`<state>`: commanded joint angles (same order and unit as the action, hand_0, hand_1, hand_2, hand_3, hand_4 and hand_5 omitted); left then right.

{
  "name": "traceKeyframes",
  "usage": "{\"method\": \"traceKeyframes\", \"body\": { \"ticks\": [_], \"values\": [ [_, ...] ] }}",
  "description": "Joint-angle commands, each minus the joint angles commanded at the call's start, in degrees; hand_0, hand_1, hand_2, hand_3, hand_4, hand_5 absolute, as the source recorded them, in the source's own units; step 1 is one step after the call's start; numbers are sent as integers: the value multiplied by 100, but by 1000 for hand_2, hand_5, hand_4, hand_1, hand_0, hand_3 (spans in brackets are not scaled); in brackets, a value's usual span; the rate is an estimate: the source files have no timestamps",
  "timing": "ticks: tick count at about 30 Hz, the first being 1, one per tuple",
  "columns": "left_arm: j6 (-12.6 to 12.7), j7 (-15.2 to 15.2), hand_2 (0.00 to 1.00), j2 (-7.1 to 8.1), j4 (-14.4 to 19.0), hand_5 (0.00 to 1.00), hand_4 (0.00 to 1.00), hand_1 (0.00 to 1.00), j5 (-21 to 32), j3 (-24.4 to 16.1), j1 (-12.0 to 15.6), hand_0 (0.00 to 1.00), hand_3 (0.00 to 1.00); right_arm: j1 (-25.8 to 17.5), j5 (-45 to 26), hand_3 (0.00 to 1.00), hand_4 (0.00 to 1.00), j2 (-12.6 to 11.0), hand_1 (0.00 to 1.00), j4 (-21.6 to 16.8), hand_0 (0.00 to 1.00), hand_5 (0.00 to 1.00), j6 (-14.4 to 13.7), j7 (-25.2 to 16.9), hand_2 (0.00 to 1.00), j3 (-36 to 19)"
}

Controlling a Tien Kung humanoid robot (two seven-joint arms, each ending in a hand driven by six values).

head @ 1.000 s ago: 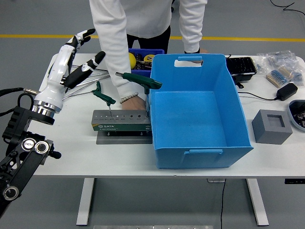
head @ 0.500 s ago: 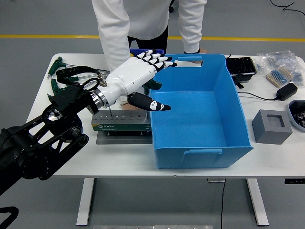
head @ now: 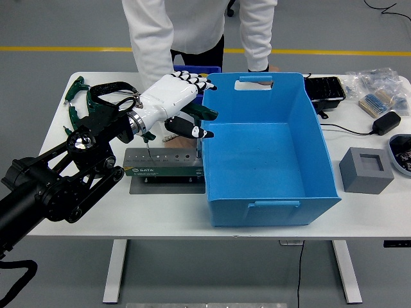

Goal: Lift tool from toolbox,place it in box,lift tool from toolbox,place it in box

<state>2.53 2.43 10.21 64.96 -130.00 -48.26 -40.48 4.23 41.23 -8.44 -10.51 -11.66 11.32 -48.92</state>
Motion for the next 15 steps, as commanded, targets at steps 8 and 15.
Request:
{"method": "traceKeyframes", "body": {
  "ticks": [8, 15],
  "values": [
    [70, -159, 371, -30, -131, 728, 998, 387, 0, 202, -10, 471, 470, -3, 2, 669, 880, -5, 656, 3, 702, 834, 8, -3, 743, 6],
    [330, -454, 311, -41, -260, 749, 998, 320, 0, 538, -71, 420, 394, 4, -2, 669, 880, -7, 656, 3, 702, 833, 7, -3, 742, 11]
  ]
}}
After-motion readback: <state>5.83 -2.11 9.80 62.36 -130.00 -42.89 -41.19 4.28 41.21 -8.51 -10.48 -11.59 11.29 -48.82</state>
